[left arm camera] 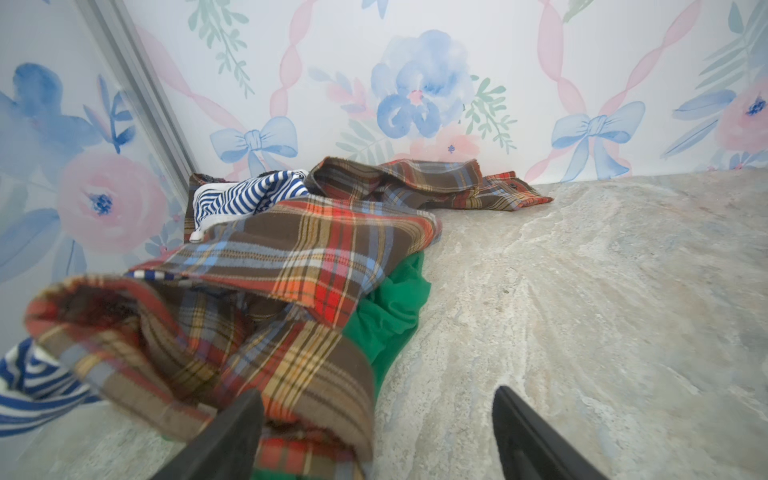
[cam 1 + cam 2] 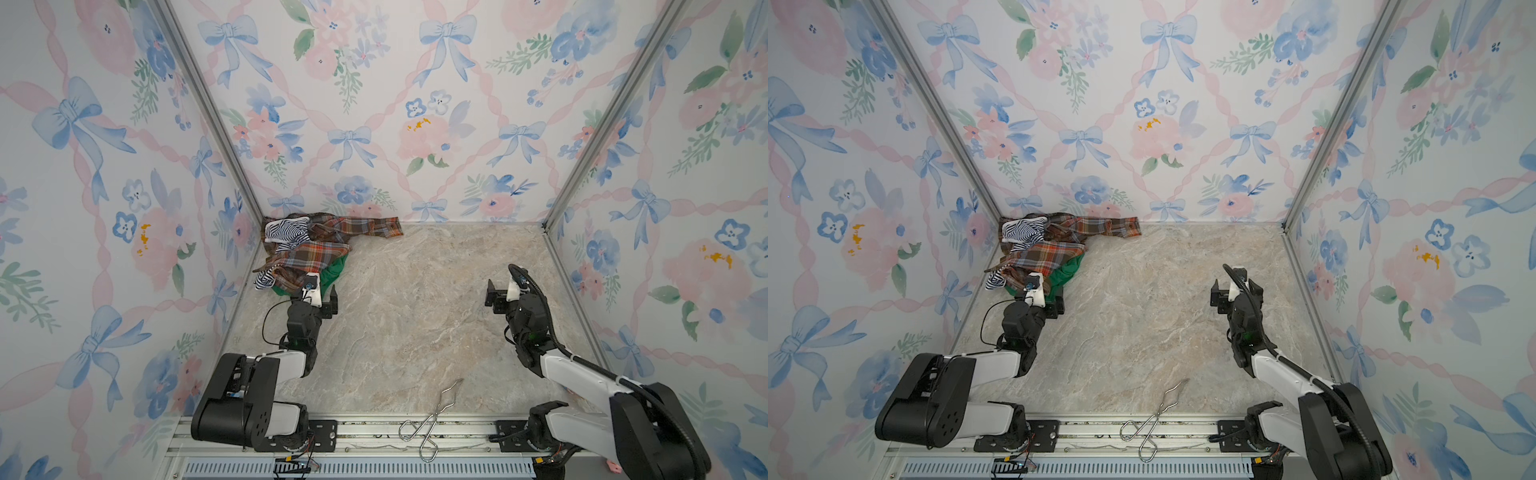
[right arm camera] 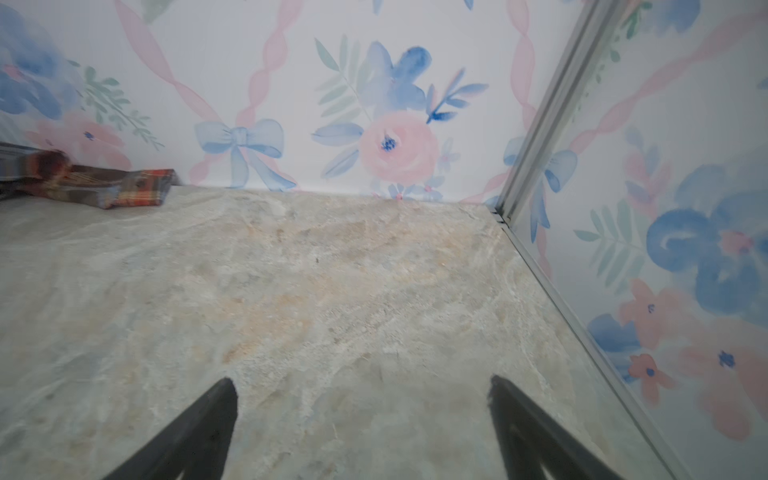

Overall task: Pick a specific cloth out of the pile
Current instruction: 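Reach the left gripper into the pile and grasp the green t-shirt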

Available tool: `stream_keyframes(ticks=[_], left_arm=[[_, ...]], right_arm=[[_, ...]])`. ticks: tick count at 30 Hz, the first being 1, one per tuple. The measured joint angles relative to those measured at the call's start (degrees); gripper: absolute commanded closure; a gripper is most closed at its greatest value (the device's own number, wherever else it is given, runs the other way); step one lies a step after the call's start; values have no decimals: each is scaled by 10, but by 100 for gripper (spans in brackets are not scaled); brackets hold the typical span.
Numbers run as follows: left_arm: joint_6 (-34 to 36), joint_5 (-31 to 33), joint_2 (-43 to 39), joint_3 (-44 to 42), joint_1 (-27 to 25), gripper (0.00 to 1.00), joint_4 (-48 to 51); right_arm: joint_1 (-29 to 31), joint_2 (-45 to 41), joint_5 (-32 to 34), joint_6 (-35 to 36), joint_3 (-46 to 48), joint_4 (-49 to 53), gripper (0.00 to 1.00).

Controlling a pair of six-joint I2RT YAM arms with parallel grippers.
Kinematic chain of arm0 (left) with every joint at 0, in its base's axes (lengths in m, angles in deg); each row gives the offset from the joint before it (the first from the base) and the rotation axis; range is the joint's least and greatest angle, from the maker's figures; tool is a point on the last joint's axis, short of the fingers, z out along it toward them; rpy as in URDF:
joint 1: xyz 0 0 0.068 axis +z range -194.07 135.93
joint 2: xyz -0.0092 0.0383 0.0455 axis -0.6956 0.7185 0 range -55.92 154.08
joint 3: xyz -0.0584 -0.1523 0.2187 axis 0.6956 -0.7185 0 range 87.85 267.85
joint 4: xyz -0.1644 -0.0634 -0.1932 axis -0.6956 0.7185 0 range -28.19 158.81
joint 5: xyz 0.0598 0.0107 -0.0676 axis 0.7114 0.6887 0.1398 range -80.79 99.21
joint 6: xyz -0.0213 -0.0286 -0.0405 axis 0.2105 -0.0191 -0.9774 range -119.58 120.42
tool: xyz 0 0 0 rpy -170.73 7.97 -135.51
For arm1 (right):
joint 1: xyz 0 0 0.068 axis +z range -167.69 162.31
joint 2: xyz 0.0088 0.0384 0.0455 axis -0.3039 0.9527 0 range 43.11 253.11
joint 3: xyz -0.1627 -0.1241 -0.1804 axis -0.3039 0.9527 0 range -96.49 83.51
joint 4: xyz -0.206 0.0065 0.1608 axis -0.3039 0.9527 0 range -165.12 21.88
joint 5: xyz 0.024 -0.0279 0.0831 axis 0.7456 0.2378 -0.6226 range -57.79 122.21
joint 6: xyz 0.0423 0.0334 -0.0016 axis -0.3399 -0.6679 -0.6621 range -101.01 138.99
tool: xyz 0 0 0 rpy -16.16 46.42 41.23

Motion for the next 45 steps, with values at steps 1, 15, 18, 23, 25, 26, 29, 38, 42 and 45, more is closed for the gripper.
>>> stream_keyframes(ticks=[1, 15, 18, 23, 25, 26, 29, 38, 42, 45], left_arm=[[-6, 29, -6, 50, -26, 18, 68], [-67, 279, 290, 506, -170, 41, 702], [-60, 297, 331, 537, -170, 48, 752], [-50, 313, 386, 606, -161, 56, 767], [-50, 316, 407, 624, -151, 56, 768], [-50, 318, 418, 632, -144, 56, 767], [-44, 327, 445, 647, -131, 56, 770], [-11, 349, 507, 709, -114, 55, 776], [4, 355, 524, 723, -109, 64, 777], [12, 355, 534, 732, -103, 74, 776]], right_arm=[[27, -10, 2, -5, -43, 33, 3], [260, 193, -183, -100, -87, 4, 3], [270, 228, -202, -102, -84, -36, 3], [275, 264, -213, -104, -98, -87, 3], [278, 277, -212, -106, -107, -94, 3], [279, 283, -212, -108, -110, -99, 3], [280, 285, -212, -108, -112, -103, 3], [280, 285, -212, -108, -117, -104, 3], [280, 285, -212, -108, -119, -103, 3], [280, 290, -212, -108, -128, -101, 3]])
